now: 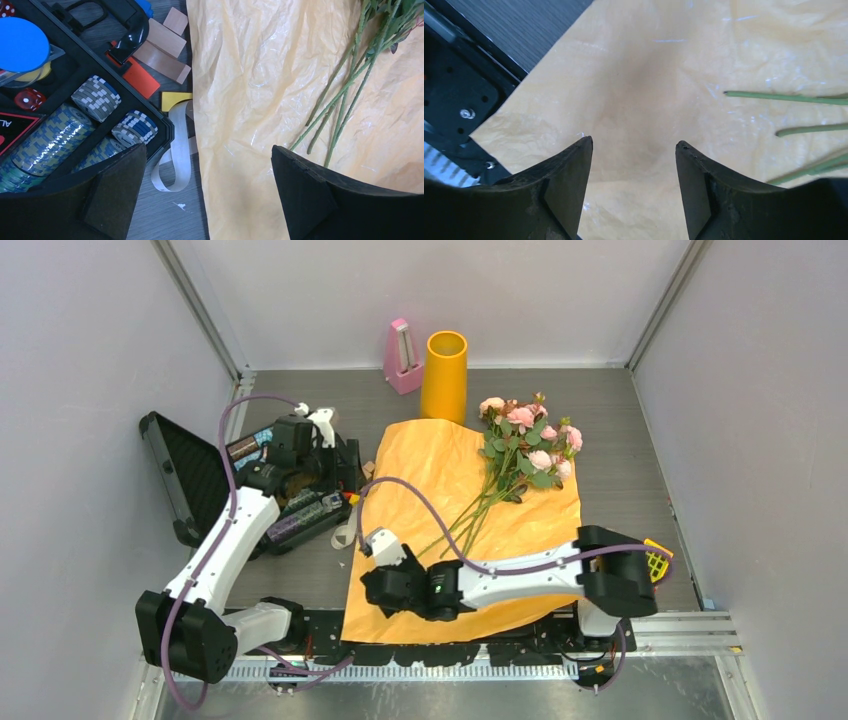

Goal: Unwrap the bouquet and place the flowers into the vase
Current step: Unfold the wrapping paper at the center of the board.

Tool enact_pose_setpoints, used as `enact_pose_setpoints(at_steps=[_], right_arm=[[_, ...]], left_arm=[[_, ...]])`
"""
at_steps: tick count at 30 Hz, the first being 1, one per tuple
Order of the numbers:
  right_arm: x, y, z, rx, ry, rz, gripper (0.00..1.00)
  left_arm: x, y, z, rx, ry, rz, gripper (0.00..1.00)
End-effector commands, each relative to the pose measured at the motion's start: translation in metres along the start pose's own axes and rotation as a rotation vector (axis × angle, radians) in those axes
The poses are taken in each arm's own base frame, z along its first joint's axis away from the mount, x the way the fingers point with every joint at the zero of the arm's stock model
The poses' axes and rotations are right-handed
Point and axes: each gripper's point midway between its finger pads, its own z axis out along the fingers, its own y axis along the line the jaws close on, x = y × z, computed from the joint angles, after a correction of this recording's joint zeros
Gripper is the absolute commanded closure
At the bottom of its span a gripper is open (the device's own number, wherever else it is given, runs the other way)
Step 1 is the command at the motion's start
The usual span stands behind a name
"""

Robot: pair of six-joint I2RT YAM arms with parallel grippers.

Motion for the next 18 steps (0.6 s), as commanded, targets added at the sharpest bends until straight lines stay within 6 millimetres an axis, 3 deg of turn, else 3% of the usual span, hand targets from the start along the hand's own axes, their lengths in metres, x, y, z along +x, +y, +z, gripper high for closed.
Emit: enact_pose_setpoints(at_steps=[1, 6, 9, 13, 18], right_arm=[[-0.063, -0.03, -0.042, 0.059, -0.138, 0.145, 0.32], [-0.083, -0.106, -0.05, 0.176, -0.109, 0.327, 0.33], [-0.093, -0.17, -0.058, 0.26, -0.109, 0.463, 0.35], [-0.089, -0.25, -0.066, 0.37, -0.105, 0.61, 0.35], [-0.084, -0.32, -0.071, 0.452, -0.09, 0.719, 0.36]], left_arm=[[-0.003, -0.013, -0.002, 0.06, -0.028, 0.029, 0.03], [0.001, -0.01, 0.004, 0.047, -0.006, 0.038, 0.03], [0.003, -0.007, 0.006, 0.032, 0.002, 0.044, 0.04], [0.002, -0.005, 0.005, 0.018, -0.011, 0.053, 0.04], [-0.002, -0.001, 0.001, -0.008, -0.025, 0.065, 0.04]])
